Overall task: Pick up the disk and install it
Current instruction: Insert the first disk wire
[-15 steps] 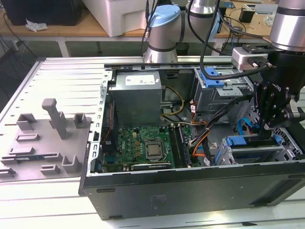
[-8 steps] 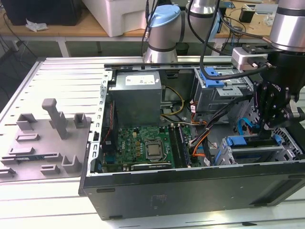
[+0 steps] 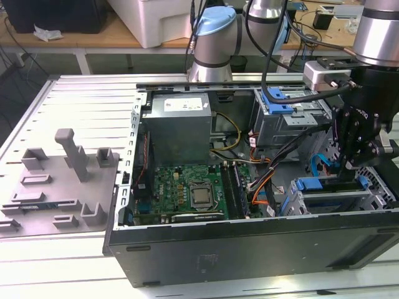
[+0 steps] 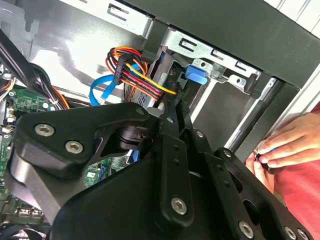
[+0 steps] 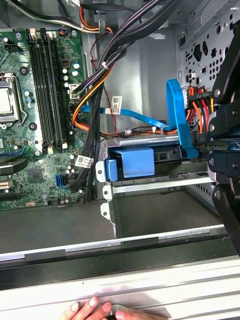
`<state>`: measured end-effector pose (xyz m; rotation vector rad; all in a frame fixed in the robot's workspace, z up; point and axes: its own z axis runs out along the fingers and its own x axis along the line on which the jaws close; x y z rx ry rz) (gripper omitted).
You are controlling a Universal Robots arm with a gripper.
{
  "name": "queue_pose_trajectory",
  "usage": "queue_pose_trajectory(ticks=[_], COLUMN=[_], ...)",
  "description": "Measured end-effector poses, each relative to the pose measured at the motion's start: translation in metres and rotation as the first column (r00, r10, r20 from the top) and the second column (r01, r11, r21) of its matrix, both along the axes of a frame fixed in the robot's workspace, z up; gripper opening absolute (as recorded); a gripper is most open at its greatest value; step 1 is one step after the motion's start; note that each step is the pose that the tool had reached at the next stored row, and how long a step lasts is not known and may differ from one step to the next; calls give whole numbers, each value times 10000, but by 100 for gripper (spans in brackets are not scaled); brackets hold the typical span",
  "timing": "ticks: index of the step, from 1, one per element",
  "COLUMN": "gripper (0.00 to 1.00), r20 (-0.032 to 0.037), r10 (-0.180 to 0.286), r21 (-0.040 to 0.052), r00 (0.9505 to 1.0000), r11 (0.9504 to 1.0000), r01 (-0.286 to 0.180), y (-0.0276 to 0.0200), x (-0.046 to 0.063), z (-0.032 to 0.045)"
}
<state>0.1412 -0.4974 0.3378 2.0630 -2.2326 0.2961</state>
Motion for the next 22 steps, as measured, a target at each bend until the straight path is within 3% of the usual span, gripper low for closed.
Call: queue_pose_trajectory(ticks=[13, 22], gripper=[17, 17], r20=[0, 0], r10=[0, 0], r21=[2, 10], r00=[10000, 10000], r11=[10000, 10000], r01=[0, 0], y=[0, -1], x=[0, 0], z=[-13, 27])
